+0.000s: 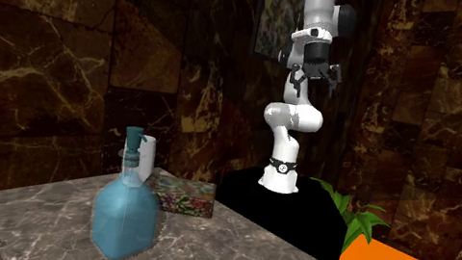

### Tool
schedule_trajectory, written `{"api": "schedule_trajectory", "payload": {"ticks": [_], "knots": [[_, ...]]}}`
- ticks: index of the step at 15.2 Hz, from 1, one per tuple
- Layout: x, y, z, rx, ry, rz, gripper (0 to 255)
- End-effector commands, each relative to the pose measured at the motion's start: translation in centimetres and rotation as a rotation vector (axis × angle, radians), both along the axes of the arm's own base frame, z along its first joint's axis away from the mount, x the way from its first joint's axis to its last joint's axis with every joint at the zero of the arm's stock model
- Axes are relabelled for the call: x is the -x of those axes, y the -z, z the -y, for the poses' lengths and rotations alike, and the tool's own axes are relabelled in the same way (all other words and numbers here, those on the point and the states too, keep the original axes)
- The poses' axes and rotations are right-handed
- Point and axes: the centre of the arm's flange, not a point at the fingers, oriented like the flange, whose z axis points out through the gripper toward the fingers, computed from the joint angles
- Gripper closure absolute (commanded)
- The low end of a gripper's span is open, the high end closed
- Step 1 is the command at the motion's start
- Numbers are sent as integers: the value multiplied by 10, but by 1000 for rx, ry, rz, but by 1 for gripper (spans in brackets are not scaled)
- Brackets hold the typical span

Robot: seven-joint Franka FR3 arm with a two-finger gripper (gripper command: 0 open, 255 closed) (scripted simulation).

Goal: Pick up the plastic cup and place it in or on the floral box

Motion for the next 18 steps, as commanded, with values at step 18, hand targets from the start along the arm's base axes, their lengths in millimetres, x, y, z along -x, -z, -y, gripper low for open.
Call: {"api": "schedule_trajectory", "payload": {"ticks": [18], "knots": [[-109, 81, 175, 40, 85, -60, 0]]}}
